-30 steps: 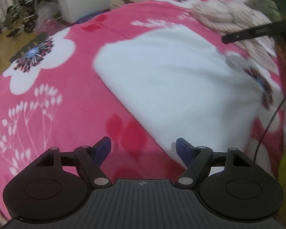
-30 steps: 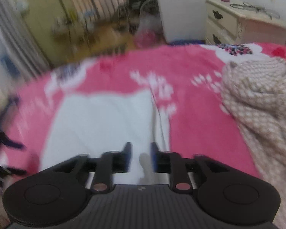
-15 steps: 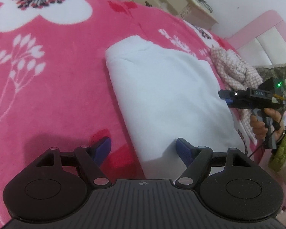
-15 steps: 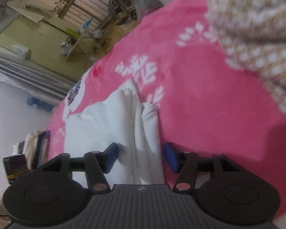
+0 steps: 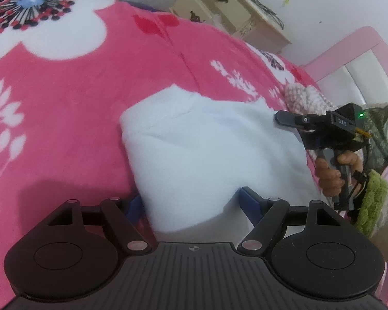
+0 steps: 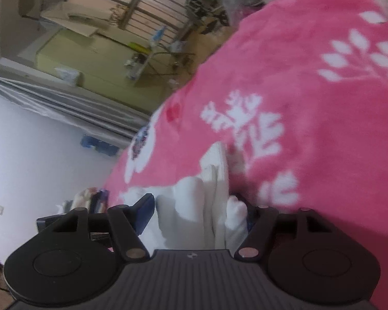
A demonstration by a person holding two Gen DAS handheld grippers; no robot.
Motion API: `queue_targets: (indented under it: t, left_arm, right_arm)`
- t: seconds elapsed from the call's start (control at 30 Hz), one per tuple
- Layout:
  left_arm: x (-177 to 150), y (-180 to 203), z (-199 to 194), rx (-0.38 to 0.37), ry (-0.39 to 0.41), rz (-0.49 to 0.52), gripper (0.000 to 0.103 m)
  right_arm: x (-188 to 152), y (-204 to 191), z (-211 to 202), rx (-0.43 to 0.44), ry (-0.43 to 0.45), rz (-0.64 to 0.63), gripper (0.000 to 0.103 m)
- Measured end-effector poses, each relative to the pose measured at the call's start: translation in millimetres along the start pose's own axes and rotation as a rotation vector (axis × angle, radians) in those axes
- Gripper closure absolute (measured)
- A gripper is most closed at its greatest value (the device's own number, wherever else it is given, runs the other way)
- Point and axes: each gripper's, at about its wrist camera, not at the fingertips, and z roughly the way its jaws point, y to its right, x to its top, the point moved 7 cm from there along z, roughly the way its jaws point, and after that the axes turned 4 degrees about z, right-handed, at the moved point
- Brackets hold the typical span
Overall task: Fold clothes
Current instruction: 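Grasp the folded white sweatshirt edge with the left tool while the right tool grasps beside it, then lift the folded sweatshirt with both tools and carry it toward the clothes stack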
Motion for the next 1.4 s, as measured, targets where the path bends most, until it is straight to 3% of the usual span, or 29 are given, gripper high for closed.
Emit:
queue_targets:
  t: [0.2, 0.3, 0.33, 0.37, 0.57, 0.77, 0.93, 1.13, 1.27, 1.4]
  left_arm:
    - [-2.8, -6.9, -7.9, -0.024, 0.010, -0.001, 0.043]
    - [-0.9, -10.4, -4.6, -0.025, 0.018, -0.005, 0.048]
    - [0.6, -10.2, -2.5, -0.021, 0.022, -0.003, 0.050]
    - [2.1, -8.7, -0.9, -0.015, 0.028, 0.002, 0.051]
    - [3.7, 1.4, -7.1, 0.009, 0.074, 0.036, 0.076]
    - [5.1, 32.7, -41.6, 0.023, 0.163, 0.124, 0.080]
    - [-2.1, 64.7, -95.8, 0.032, 0.254, 0.198, 0.081]
    - [0.6, 103.9, -172.8, 0.050, 0.416, 0.272, 0.082]
    - [9.5, 121.0, -236.0, 0.119, 0.561, 0.304, 0.083]
    - [6.5, 121.5, -312.0, 0.240, 0.692, 0.313, 0.083]
  right_arm:
    - [-3.3, -2.4, 3.7, 0.026, -0.042, -0.044, 0.039]
    - [-5.0, -3.6, 5.6, 0.039, -0.063, -0.066, 0.059]
    - [-5.6, -4.0, 6.1, 0.043, -0.070, -0.074, 0.070]
    - [-5.5, -4.6, 7.8, 0.043, -0.074, -0.083, 0.073]
    - [-8.5, -35.3, -2.0, 0.018, -0.015, -0.217, 0.076]
    - [-33.7, -95.6, -39.5, 0.055, 0.090, -0.343, 0.076]
    - [-60.6, -157.0, -73.9, 0.055, 0.187, -0.446, 0.076]
    - [-91.6, -233.0, -113.9, 0.061, 0.301, -0.572, 0.076]
    - [-87.1, -305.0, -112.2, 0.145, 0.330, -0.686, 0.076]
    - [-87.3, -381.3, -105.7, 0.238, 0.351, -0.811, 0.076]
